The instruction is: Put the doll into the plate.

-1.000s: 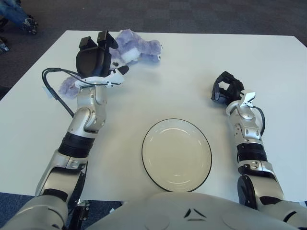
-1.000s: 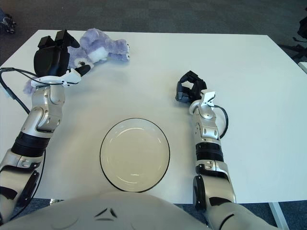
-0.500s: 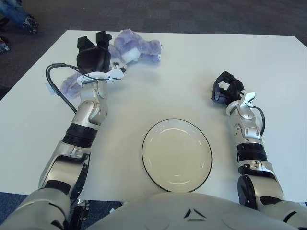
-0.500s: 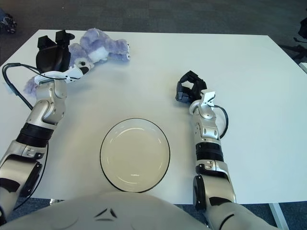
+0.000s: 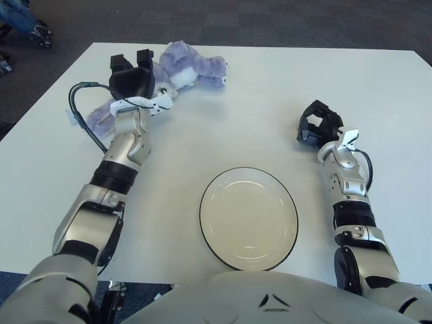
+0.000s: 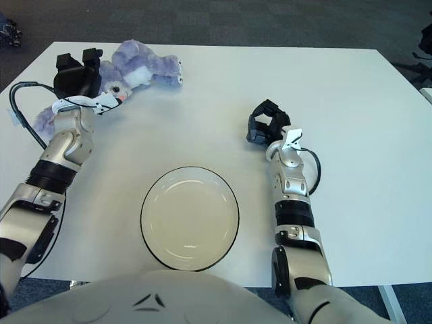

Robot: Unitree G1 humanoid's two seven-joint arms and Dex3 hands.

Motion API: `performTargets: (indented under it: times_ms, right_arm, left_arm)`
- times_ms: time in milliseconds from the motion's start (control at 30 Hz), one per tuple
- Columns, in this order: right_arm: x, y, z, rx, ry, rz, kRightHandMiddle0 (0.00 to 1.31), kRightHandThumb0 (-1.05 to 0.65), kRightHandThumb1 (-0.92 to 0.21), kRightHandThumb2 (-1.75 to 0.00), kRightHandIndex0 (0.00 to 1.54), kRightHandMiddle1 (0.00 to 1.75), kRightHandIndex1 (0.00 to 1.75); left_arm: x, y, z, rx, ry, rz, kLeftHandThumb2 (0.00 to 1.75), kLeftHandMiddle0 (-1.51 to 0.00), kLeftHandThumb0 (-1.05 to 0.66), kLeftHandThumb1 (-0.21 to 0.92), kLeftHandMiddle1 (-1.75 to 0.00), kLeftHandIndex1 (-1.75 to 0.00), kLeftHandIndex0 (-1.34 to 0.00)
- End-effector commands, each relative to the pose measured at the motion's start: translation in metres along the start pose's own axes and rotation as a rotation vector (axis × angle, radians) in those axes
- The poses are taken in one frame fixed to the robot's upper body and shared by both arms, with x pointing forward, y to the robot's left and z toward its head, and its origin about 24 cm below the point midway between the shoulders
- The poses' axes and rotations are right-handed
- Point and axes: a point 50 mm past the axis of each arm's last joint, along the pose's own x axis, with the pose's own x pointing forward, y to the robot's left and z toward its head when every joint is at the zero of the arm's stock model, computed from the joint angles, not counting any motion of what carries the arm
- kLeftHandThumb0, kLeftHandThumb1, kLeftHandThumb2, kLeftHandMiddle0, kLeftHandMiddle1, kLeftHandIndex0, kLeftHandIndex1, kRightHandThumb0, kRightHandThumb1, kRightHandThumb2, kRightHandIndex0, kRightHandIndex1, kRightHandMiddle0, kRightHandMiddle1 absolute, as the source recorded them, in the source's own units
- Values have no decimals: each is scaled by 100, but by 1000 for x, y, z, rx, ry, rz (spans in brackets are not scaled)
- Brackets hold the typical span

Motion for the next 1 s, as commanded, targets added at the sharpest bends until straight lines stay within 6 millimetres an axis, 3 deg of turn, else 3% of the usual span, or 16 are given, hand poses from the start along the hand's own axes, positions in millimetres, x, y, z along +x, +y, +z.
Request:
performTargets:
  times_ms: [0, 533, 800, 967]
  right_arm:
    - [-1, -2, -7, 7, 45, -9, 65, -50, -27, -137, 126, 175, 175]
    - [-2, -3, -7, 2, 43, -6, 66, -50, -26, -138, 127, 175, 175]
    - [-2, -3, -8, 1, 43, -3, 66, -50, -26, -138, 127, 175, 175]
    - [-2, -4, -7, 3, 41, -1, 65, -50, -26, -138, 127, 175, 175]
  left_arm:
    - [9, 2, 2, 23, -16, -9, 82, 0, -67, 38, -113, -48, 0]
    - [32, -18, -3, 66, 58, -99, 73, 0, -75, 47, -119, -39, 0]
    - [38, -23, 1, 107, 97, -116, 69, 0, -75, 51, -93, -21, 0]
    - [41, -27, 1, 110, 113, -144, 69, 0, -73, 49, -87, -14, 0]
